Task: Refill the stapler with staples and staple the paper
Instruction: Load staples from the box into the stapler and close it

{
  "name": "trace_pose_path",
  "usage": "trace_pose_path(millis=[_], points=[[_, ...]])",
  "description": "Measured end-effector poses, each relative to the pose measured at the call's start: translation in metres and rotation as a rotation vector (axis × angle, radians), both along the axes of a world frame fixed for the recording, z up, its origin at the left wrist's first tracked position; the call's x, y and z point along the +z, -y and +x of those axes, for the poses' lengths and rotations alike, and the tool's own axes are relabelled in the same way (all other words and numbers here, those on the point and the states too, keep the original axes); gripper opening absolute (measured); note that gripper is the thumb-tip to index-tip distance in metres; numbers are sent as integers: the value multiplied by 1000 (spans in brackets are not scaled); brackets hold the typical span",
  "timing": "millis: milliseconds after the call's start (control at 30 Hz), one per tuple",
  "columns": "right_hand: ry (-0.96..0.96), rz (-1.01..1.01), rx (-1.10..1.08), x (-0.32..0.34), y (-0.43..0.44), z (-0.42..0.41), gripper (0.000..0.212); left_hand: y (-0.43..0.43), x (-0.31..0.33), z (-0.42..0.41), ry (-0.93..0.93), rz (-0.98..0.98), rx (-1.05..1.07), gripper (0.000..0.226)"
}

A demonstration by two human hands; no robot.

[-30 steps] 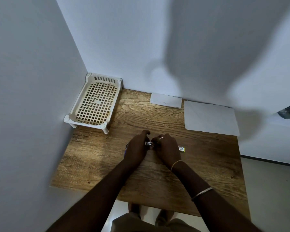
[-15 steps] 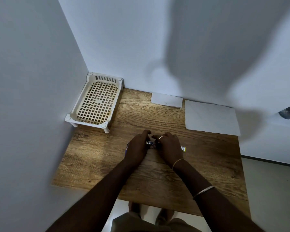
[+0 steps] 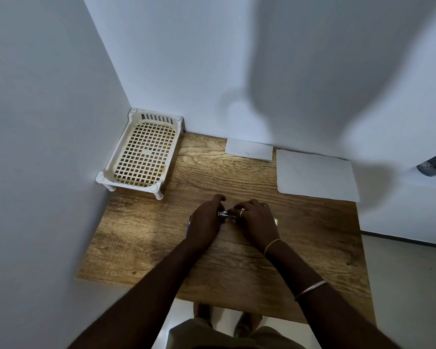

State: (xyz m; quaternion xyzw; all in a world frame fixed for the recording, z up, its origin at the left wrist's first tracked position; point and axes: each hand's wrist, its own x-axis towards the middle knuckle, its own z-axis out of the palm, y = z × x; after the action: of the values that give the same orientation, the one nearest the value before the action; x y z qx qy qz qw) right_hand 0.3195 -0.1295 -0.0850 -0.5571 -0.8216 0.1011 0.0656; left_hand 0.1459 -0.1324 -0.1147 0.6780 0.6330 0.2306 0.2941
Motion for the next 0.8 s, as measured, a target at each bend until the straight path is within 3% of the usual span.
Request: trace_pose_path(millis=[533,800], points=[[23,-24,-33,-2,0,0,21,-1,0,0,16,-20,14,57],[-100,-147,-115,5,-5,-2,25,0,-2,0,8,-21,7,57]])
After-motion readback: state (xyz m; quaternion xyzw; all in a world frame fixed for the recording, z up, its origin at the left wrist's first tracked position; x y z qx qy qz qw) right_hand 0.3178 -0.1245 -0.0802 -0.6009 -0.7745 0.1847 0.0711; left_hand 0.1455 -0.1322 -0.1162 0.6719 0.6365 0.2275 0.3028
